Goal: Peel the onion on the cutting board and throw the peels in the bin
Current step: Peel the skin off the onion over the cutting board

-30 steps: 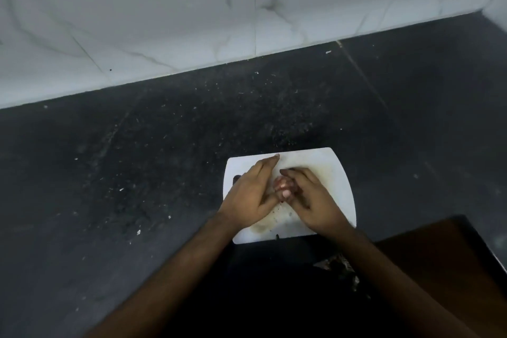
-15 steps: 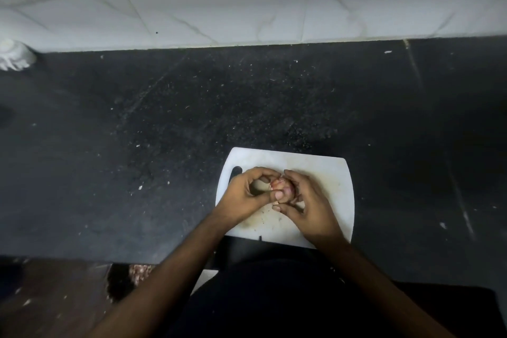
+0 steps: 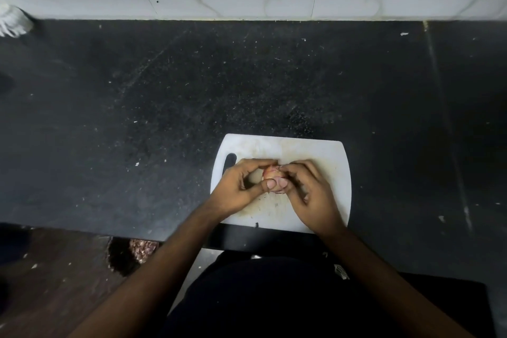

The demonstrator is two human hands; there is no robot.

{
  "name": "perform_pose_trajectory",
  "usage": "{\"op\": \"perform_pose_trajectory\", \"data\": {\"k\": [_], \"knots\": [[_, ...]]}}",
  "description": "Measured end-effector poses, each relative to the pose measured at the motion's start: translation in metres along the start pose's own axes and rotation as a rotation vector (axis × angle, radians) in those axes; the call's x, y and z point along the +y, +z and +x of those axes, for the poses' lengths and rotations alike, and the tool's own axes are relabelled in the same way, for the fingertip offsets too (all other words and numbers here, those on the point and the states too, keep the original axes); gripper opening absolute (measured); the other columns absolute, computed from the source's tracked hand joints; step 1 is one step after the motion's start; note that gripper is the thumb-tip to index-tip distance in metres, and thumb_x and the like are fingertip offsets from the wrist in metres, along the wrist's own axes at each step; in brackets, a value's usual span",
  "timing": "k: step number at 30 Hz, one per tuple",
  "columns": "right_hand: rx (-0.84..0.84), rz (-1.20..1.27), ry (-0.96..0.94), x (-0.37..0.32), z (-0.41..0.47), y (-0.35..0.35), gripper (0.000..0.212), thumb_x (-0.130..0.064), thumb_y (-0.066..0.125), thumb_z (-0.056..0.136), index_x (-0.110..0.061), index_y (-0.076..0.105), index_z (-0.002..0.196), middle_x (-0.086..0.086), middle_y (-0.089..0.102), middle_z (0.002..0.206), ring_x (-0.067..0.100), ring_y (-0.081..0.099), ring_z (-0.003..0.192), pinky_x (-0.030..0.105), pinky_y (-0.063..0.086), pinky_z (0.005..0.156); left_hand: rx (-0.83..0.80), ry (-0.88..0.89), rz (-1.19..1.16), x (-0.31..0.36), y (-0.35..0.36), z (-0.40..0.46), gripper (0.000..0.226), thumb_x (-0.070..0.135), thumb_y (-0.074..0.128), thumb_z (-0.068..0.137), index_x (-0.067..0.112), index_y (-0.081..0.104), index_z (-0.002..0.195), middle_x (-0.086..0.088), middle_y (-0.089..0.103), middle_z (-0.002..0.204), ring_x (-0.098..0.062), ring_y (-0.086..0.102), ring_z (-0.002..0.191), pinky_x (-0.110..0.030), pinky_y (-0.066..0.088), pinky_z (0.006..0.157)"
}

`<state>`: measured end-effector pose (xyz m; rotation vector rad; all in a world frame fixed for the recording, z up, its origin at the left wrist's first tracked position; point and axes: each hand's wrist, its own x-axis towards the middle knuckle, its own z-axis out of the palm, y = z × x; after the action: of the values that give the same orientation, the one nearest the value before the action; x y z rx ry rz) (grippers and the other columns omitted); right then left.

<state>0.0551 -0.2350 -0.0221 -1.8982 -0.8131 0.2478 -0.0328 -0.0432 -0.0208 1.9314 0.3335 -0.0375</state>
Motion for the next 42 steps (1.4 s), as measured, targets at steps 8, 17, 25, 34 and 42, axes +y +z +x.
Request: {"op": "perform_pose_trajectory", "data": {"k": [8,17,25,34,42], "knots": [[0.054,-0.021,0.037,-0.005,-0.001,0.002,0.019,-0.026,0.062,0.098,-0.015,0.068,0.112,-0.007,0.057,0.109,0.007,0.062,0.102,0.027,0.054,0.087,0.060,0.164,0.242,-0.002,0.009,-0.001,0.055,0.056,0.066,0.095,0.022,0.067,0.139,0.018,0.068,0.127,0.002,0.055,0.120,-0.023,0.040,0.107],[0.108,0.225,0.224,-0.002,0.010,0.003,0.008,-0.029,0.073,0.091,-0.026,0.069,0.097,-0.006,0.063,0.096,0.021,0.068,0.089,0.042,0.059,0.080,0.194,0.429,0.540,-0.019,0.018,0.009,0.067,0.060,0.038,0.107,0.005,0.067,0.134,-0.008,0.073,0.120,-0.021,0.057,0.110,-0.034,0.042,0.094],[0.233,0.240,0.221,-0.008,0.002,0.007,0.010,-0.020,0.076,0.086,-0.013,0.078,0.094,0.001,0.069,0.094,0.021,0.070,0.089,0.029,0.057,0.081,0.147,0.491,0.571,-0.014,0.014,0.009,0.055,0.045,0.054,0.102,0.003,0.065,0.136,-0.011,0.069,0.129,-0.023,0.064,0.114,-0.032,0.045,0.095],[0.309,-0.126,0.049,-0.005,-0.008,0.016,0.003,-0.009,0.074,0.091,-0.008,0.076,0.093,-0.006,0.067,0.093,0.003,0.065,0.087,0.007,0.045,0.076,0.111,0.531,0.473,-0.020,0.012,0.008,0.058,0.047,0.055,0.103,0.006,0.060,0.143,-0.004,0.063,0.135,-0.017,0.062,0.119,-0.029,0.051,0.098],[0.282,-0.349,-0.081,-0.002,-0.014,0.026,0.011,-0.006,0.052,0.097,-0.010,0.063,0.097,-0.006,0.056,0.097,0.009,0.055,0.085,0.020,0.045,0.077,0.061,0.497,0.381,-0.019,0.012,0.004,0.059,0.047,0.052,0.103,0.012,0.052,0.150,0.001,0.058,0.137,-0.011,0.059,0.120,-0.025,0.049,0.100]]}}
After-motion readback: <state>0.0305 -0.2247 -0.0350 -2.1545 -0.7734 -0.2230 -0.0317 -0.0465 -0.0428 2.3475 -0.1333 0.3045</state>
